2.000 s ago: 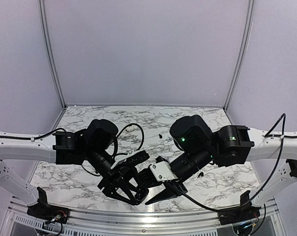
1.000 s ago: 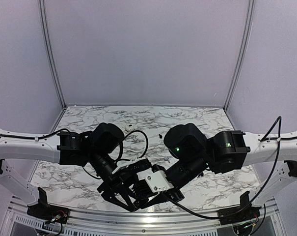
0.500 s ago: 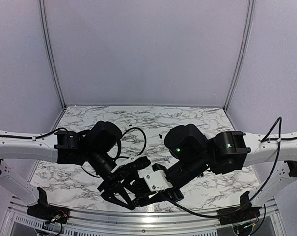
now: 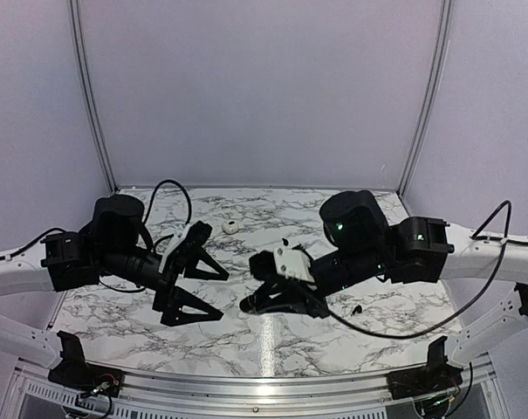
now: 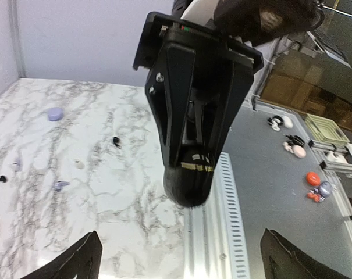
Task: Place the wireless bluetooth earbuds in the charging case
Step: Pass from the right arm to the left
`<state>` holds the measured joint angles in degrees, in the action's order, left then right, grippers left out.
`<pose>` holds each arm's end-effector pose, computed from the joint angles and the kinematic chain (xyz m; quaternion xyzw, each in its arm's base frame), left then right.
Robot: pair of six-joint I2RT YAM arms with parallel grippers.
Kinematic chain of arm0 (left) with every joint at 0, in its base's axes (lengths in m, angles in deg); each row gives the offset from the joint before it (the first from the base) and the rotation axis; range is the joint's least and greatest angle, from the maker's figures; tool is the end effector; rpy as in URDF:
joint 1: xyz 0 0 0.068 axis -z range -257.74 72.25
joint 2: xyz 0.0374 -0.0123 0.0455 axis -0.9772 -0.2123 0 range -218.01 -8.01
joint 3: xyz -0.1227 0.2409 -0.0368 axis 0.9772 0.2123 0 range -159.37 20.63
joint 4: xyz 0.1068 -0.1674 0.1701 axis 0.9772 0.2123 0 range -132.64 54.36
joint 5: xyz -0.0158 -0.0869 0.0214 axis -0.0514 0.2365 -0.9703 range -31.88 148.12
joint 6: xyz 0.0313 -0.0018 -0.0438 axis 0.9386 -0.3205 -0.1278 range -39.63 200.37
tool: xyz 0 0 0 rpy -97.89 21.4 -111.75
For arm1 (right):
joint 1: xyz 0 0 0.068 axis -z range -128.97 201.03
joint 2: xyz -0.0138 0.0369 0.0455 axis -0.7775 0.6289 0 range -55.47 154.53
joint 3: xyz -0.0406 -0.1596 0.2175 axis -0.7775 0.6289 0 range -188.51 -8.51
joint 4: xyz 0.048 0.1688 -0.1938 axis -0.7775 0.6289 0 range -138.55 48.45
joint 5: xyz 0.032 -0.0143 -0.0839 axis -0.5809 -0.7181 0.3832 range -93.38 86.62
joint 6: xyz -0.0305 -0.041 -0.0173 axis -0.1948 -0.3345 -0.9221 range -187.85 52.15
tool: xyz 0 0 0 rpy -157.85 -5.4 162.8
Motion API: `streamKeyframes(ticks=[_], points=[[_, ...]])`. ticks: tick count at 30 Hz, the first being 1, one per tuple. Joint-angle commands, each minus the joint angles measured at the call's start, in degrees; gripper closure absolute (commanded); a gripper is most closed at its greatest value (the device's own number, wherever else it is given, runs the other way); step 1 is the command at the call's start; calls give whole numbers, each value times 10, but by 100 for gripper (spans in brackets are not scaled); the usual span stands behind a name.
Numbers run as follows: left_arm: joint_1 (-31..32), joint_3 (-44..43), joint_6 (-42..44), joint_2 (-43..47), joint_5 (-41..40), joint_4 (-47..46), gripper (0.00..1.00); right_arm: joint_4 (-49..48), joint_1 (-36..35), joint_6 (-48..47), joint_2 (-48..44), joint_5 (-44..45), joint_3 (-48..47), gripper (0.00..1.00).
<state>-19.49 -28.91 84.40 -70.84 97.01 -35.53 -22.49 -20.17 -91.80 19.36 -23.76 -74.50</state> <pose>0.1110 -0.2216 0.3151 0.5630 0.5645 -0.4886 0.3544 0.0817 0.2788 0.3285 -0.6994 0.5282 0.3262 0.3542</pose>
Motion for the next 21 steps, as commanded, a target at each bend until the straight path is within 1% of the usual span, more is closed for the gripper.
streamKeyframes(ticks=[1,3,5,9,13,18,21], points=[[-12,80,-56,70,-160,-175,1,-110,57,76,-34,3,3,100],[-12,91,-45,74,-193,-191,3,-137,79,98,-30,-2,2,100],[-11,87,-19,67,-201,-191,9,-146,97,113,-23,-16,-4,100],[5,69,6,39,-210,-192,19,-128,102,116,5,-27,-32,100],[33,68,53,28,-232,-194,23,-124,101,127,18,-56,-40,100],[40,59,56,9,-219,-196,29,-124,98,126,30,-84,-41,100],[45,54,51,-5,-210,-197,37,-122,89,121,37,-92,-45,100]])
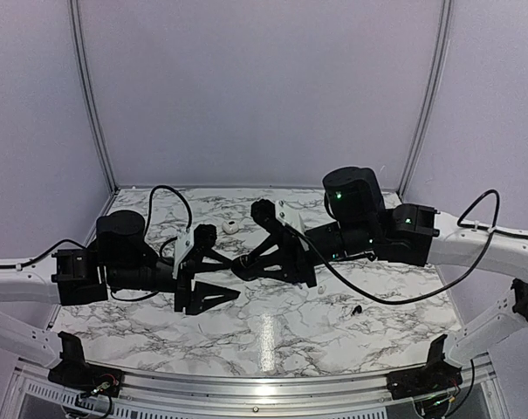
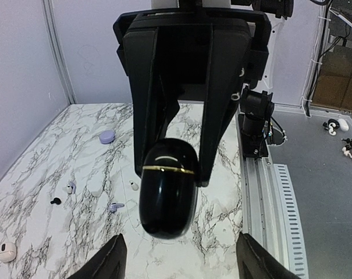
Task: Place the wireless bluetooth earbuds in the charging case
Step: Pass from the right arm to the left
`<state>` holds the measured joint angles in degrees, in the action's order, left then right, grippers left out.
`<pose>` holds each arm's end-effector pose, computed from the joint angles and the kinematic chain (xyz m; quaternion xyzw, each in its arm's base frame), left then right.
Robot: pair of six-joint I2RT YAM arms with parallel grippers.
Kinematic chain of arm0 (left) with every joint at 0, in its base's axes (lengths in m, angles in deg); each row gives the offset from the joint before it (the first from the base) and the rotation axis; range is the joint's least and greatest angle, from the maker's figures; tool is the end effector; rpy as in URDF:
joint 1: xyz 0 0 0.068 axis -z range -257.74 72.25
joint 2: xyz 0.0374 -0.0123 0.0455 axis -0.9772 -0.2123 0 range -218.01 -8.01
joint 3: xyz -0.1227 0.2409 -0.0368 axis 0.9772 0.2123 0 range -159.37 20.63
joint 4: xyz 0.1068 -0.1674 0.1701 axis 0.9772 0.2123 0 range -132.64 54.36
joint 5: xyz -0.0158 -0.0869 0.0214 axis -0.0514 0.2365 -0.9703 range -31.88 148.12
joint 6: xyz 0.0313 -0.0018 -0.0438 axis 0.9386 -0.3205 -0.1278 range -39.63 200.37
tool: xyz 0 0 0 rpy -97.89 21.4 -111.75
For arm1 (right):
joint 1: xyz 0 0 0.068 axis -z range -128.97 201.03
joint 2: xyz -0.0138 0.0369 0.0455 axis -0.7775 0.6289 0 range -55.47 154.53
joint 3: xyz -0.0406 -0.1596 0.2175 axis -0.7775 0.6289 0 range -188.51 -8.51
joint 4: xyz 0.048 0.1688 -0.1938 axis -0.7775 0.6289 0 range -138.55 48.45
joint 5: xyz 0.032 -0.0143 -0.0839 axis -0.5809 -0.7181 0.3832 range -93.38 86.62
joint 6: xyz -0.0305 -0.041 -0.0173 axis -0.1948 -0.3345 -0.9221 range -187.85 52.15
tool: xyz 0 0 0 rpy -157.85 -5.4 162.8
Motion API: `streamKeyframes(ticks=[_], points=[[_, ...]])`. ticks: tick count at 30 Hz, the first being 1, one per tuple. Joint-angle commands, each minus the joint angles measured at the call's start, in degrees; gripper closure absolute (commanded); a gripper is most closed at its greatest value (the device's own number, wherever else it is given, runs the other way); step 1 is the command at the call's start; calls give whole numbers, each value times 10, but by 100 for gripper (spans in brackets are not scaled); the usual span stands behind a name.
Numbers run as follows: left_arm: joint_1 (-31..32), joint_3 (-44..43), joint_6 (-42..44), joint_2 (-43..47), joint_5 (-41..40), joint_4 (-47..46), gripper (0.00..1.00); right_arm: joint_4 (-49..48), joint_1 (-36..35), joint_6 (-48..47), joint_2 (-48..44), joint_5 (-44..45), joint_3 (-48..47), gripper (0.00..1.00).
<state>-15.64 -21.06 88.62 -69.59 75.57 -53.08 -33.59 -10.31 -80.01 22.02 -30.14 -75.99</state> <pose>0.1084 -0.2272 0.3011 0.5146 0.5600 -0.3926 0.5173 0.1347 0.2802 0.3431 -0.5906 0.5828 0.3951 0.3943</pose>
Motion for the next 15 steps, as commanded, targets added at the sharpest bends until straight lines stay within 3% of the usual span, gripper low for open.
streamKeyframes(ticks=[1,4,15], points=[[8,-26,7,-20,5,-21,40,-10,-12,2,12,-27,-30,100],[10,-27,6,-21,6,-27,49,-7,-17,-3,16,-21,-32,100],[12,-25,1,-27,28,-44,66,-6,-19,-2,21,-23,-34,100]])
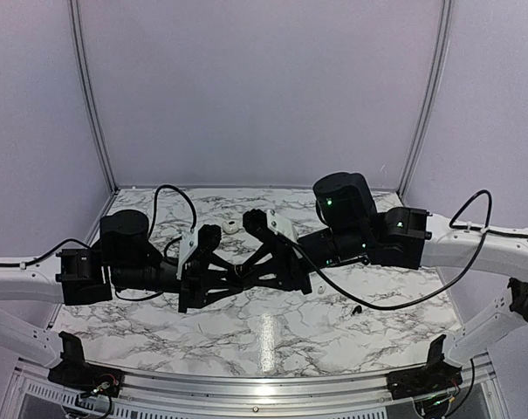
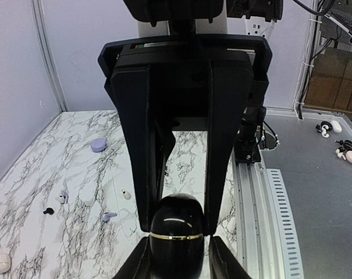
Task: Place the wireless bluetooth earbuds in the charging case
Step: Pass from the right arm to the left
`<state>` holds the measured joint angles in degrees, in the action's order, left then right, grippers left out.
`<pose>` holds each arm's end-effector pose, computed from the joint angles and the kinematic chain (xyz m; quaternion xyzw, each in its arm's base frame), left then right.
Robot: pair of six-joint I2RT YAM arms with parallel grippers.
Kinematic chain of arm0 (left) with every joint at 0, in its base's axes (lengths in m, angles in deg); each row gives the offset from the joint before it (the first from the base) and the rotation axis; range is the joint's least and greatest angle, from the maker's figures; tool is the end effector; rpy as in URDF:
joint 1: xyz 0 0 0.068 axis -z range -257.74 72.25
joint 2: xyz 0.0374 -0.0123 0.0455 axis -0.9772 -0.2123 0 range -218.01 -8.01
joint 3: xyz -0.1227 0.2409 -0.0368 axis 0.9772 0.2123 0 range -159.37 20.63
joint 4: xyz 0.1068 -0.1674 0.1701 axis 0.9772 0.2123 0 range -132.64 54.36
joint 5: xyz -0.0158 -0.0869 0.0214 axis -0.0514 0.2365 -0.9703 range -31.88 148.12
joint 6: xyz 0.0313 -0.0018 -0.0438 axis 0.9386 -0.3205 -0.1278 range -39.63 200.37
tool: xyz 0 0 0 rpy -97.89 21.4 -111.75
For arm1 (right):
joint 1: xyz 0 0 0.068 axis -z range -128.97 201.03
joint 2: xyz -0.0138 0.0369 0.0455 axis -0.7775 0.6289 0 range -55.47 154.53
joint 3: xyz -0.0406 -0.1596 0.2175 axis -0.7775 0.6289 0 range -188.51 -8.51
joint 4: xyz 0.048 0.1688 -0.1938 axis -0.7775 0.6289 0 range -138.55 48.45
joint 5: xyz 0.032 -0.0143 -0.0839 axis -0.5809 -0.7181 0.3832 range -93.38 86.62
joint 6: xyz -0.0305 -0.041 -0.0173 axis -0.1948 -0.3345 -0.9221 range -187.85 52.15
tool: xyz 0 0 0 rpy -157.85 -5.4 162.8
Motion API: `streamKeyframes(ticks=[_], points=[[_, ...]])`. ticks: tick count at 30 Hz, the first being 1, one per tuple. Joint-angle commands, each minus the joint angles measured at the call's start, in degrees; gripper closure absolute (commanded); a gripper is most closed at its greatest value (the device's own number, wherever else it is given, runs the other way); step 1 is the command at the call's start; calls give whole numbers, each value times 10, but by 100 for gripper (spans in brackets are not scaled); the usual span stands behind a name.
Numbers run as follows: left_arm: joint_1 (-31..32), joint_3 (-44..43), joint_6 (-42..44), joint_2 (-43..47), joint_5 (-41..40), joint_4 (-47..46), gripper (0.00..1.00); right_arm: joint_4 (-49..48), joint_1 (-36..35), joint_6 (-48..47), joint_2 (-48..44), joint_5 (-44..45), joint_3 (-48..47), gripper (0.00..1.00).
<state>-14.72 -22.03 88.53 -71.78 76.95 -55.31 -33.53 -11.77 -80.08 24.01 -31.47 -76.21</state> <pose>0.1078 -0.2368 0.3023 0.5217 0.5453 -0.4068 0.5148 0.1303 0.2906 0.3342 -0.6041 0.5779 0.4040 0.3713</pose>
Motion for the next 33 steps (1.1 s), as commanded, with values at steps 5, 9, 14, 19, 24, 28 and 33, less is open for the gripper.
streamKeyframes(ticks=[5,9,14,19,24,28,33], points=[[3,-11,2,-5,14,-22,63,-5,-5,-1,1,-10,-32,100],[3,-10,2,-7,13,-19,61,-3,-5,-1,1,-13,-34,100],[3,-11,3,-10,11,-17,63,-3,-5,-1,0,-15,-32,100],[3,-14,5,-11,11,-17,71,0,-8,-5,1,-14,-31,100],[3,-14,4,-9,14,-17,76,2,-11,-7,3,-12,-28,98],[3,-8,-3,-4,7,-17,85,-1,-11,-5,-1,-3,-28,71],[3,13,-17,13,-7,-42,89,-16,5,3,-16,4,-19,56]])
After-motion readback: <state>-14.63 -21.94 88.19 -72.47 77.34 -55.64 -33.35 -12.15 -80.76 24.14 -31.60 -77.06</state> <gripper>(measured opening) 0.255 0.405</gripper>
